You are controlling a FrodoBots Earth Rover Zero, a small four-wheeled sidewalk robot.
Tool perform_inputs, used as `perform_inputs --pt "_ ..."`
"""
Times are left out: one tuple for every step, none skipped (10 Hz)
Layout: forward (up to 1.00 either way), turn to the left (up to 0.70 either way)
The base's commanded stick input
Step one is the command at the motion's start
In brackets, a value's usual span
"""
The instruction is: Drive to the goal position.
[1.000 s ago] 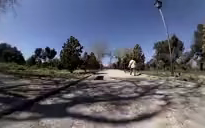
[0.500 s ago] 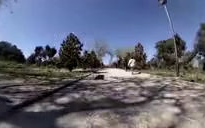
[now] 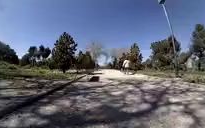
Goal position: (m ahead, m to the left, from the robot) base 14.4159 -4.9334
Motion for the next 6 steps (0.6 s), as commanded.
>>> perform_inputs --pt "0.85 0.00" --pt "0.85 0.00" --pt "0.85 0.00" --pt "0.85 0.00" --pt "0.85 0.00" --pt "0.85 0.00"
